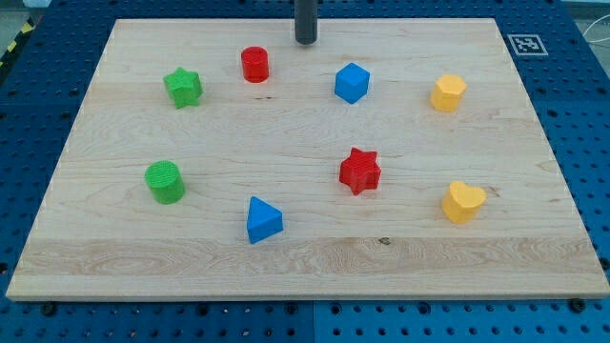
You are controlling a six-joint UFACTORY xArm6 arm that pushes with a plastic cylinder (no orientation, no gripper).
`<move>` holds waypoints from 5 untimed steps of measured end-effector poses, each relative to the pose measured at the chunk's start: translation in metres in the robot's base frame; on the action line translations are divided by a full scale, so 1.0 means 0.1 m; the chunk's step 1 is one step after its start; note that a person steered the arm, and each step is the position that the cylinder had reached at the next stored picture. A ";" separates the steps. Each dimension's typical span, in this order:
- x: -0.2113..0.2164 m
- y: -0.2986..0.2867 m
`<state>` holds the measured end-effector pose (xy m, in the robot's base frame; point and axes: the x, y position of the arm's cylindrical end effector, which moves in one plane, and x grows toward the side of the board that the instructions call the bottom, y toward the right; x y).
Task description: Move your arm towards red circle
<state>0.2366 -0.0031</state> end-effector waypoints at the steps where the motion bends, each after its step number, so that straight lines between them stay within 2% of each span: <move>1: 0.06 -0.15; 2: 0.13 -0.18; 3: 0.37 -0.29; 5: 0.42 -0.40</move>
